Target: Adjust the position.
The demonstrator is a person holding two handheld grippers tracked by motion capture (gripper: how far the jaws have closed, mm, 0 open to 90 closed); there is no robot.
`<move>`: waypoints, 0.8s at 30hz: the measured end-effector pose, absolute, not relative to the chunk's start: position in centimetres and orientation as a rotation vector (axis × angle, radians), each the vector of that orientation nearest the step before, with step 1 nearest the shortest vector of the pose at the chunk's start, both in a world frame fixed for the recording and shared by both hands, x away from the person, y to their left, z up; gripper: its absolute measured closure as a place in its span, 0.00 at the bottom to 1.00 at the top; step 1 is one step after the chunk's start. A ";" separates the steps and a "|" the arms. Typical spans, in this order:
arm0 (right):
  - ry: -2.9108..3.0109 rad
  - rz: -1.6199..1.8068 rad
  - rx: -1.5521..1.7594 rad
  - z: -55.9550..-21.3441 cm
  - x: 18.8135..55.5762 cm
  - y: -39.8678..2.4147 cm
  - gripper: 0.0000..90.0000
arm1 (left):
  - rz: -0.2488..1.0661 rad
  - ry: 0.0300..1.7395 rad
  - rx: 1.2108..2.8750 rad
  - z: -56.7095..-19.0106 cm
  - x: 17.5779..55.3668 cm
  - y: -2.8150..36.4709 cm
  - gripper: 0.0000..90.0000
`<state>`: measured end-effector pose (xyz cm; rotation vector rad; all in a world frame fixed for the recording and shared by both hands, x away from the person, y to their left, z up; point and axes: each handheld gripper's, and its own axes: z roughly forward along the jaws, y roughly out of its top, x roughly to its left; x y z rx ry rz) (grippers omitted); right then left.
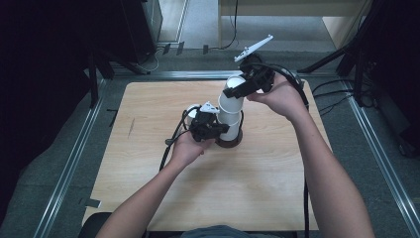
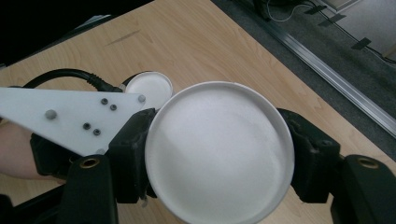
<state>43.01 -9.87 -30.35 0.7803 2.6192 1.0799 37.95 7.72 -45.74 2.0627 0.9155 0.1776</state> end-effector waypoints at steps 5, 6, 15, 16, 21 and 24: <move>2.624 1.057 0.766 -29.0 42.3 -10.4 0.37 | 0.162 0.912 2.057 -45.8 38.0 7.9 0.93; 2.620 1.052 0.765 -28.7 42.1 -10.5 0.37 | 0.162 0.913 2.055 -45.8 38.0 7.9 0.93; 2.664 0.990 0.688 -28.2 40.0 -12.0 0.38 | 0.144 0.896 2.067 -45.7 37.7 7.7 0.87; 2.665 0.989 0.681 -28.3 39.8 -12.2 0.38 | 0.140 0.894 2.065 -45.6 37.7 7.6 0.87; 2.669 0.988 0.687 -29.0 38.8 -13.5 0.37 | 0.128 0.876 2.077 -45.3 37.3 7.7 0.82; 2.686 1.016 0.689 -29.5 38.6 -14.0 0.37 | 0.126 0.872 2.076 -45.1 36.9 7.9 0.80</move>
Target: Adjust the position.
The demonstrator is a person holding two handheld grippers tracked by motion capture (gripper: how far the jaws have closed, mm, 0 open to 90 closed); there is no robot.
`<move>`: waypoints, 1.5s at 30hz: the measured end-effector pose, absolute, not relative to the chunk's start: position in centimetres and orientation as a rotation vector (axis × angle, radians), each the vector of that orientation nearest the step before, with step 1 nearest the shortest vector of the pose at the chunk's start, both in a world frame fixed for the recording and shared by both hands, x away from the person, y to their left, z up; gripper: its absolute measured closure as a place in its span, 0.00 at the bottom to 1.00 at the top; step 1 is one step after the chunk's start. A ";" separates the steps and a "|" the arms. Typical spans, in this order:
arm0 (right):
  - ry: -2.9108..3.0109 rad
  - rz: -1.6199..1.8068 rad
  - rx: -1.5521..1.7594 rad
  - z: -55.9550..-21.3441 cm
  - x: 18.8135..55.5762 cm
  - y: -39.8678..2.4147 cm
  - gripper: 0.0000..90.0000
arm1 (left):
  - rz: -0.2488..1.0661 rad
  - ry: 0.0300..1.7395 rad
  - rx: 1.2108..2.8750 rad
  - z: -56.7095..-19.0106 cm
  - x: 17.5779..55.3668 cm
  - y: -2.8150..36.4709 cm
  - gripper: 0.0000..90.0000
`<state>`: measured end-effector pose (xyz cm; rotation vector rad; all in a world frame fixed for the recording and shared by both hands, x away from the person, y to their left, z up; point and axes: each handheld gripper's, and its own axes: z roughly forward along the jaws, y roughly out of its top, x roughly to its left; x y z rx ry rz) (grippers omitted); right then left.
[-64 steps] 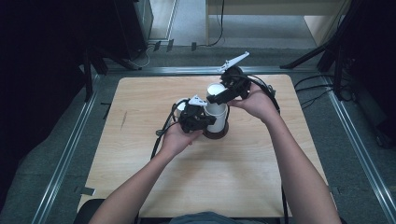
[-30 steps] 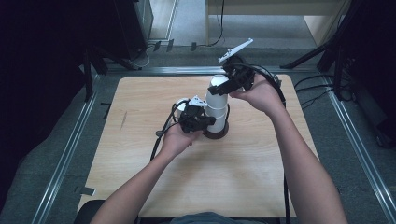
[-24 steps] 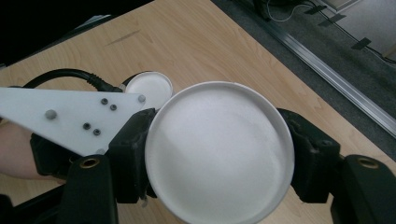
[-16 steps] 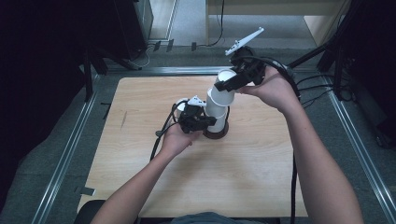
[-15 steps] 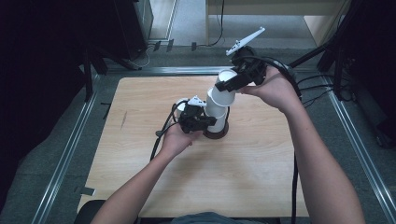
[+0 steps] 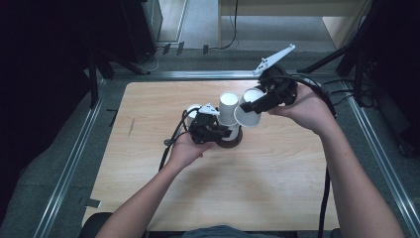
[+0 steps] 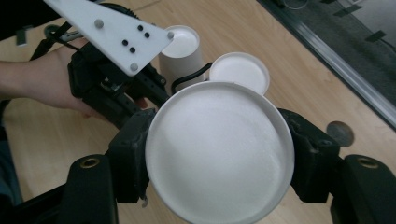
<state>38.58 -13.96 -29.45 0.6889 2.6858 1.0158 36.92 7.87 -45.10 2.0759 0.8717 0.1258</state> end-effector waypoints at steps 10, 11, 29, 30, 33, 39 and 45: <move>2.701 1.043 0.696 -32.2 37.1 -16.0 0.37 | 0.104 0.797 2.097 -44.9 35.9 9.0 0.61; 2.711 1.037 0.683 -32.9 36.8 -16.2 0.37 | 0.090 0.786 2.102 -44.9 35.7 9.2 0.56; 2.757 1.057 0.651 -38.4 35.1 -16.6 0.37 | 0.058 0.692 2.159 -45.8 34.4 10.0 0.42; 2.761 1.059 0.650 -38.6 35.0 -16.6 0.37 | 0.063 0.688 2.162 -45.8 34.2 10.2 0.42; 2.761 1.093 0.648 -39.9 34.6 -16.6 0.37 | 0.044 0.681 2.148 -46.0 33.9 10.7 0.45; 2.788 1.135 0.654 -41.8 34.3 -16.2 0.37 | 0.022 0.640 2.170 -46.7 33.5 11.2 0.43; 2.811 1.139 0.619 -43.4 34.1 -15.5 0.37 | -0.008 0.580 2.173 -47.0 33.5 11.6 0.40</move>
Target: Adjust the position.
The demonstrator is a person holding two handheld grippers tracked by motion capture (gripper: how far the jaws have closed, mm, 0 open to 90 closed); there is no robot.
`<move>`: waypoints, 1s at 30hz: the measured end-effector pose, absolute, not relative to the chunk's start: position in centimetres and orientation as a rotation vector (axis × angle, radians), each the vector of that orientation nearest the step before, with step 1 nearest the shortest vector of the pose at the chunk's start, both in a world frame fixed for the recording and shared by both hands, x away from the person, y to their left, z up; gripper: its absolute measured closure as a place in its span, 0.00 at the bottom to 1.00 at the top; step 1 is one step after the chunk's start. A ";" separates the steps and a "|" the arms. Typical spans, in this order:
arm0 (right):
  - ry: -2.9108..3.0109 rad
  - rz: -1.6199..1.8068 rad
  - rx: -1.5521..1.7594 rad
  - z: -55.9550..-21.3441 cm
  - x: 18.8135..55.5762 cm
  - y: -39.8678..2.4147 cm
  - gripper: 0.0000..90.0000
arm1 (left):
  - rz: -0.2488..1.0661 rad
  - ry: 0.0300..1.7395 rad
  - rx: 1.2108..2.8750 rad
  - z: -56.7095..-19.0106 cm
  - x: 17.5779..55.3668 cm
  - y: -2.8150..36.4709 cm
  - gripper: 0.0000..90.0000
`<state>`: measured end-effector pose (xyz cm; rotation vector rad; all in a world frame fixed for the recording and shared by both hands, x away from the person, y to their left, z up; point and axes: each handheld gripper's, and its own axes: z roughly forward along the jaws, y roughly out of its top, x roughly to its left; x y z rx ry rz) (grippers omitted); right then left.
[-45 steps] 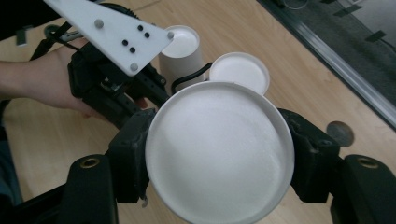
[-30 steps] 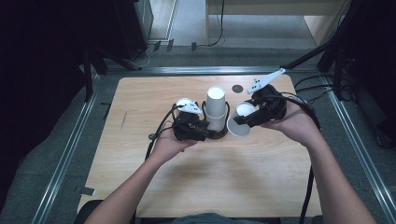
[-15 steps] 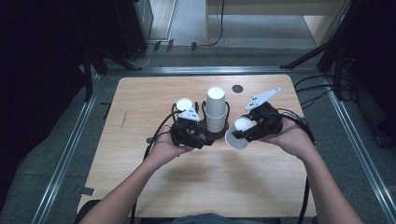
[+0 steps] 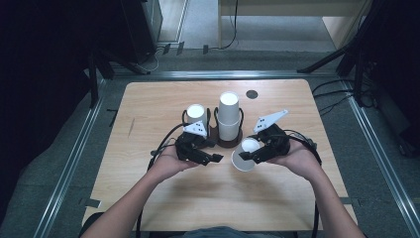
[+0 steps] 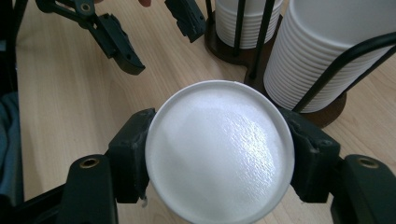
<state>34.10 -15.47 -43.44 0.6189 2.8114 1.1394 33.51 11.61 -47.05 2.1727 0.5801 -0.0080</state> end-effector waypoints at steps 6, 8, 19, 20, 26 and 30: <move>2.824 1.134 0.598 -44.5 34.2 -14.6 0.37 | -0.058 0.570 2.180 -47.7 34.0 11.9 0.36; 2.824 1.136 0.599 -44.6 34.2 -14.6 0.37 | -0.065 0.574 2.176 -47.8 34.1 11.9 0.36; 2.839 1.184 0.601 -45.5 34.0 -13.9 0.37 | -0.154 0.514 2.189 -48.2 34.2 11.8 0.14; 2.842 1.198 0.589 -45.4 33.9 -13.6 0.37 | -0.155 0.512 2.199 -48.4 34.2 11.5 0.14; 2.852 1.235 0.576 -45.0 33.5 -12.9 0.37 | -0.151 0.493 2.226 -48.8 34.0 10.9 0.12; 2.855 1.257 0.557 -44.7 33.4 -12.4 0.37 | -0.143 0.449 2.220 -48.7 33.6 10.3 0.11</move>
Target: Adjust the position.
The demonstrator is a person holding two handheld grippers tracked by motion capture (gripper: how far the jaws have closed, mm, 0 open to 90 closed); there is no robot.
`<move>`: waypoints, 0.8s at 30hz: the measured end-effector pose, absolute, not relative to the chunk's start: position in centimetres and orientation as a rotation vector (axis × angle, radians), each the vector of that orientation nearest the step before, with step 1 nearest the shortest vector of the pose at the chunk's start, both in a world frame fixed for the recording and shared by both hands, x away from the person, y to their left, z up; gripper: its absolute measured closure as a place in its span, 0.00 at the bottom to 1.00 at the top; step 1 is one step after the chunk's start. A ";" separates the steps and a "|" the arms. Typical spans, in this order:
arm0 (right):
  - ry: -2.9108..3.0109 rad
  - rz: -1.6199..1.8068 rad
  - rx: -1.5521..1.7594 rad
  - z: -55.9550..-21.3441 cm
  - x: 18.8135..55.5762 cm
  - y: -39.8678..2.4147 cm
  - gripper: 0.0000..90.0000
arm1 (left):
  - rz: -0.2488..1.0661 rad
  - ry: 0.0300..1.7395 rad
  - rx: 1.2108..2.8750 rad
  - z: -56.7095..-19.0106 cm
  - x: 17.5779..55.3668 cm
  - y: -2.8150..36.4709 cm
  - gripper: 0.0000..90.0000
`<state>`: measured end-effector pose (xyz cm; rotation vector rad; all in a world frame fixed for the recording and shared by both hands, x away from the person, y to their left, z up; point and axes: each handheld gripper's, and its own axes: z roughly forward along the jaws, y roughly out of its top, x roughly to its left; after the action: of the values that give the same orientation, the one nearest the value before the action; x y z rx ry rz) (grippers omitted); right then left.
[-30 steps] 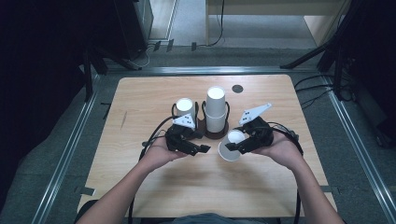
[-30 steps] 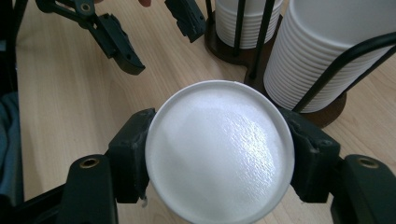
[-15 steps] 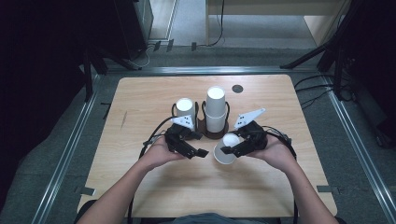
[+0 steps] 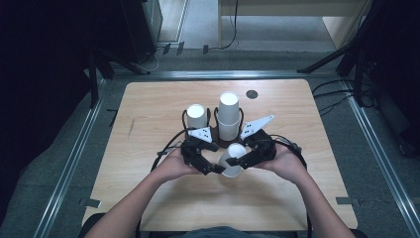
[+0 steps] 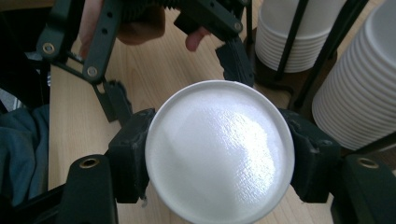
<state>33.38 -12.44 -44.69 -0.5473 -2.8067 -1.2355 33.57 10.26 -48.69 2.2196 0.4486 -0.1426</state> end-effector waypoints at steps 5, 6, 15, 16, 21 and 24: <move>-2.775 -1.268 -0.533 -44.4 33.4 -12.1 0.37 | -0.132 0.426 2.221 -48.7 33.2 9.9 0.11; -2.755 -1.288 -0.536 -44.1 33.5 -11.9 0.37 | -0.133 0.426 2.208 -48.8 33.1 9.8 0.11; -2.719 -1.327 -0.493 -43.5 33.3 -11.1 0.37 | -0.087 0.402 2.195 -48.8 32.6 9.6 0.19; -2.703 -1.343 -0.494 -43.3 33.3 -11.1 0.38 | -0.059 0.367 2.185 -48.5 32.4 9.8 0.23; -2.666 -1.335 -0.493 -43.4 33.7 -11.4 0.37 | -0.075 0.345 2.240 -47.9 32.4 9.7 0.32; -2.684 -1.309 -0.490 -43.6 33.7 -11.6 0.27 | -0.090 0.358 2.281 -47.6 32.6 9.9 0.33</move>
<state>33.75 -11.62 -43.63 -0.4897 -2.6838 -1.3088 32.55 9.86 -47.61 2.2813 0.3576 -0.0902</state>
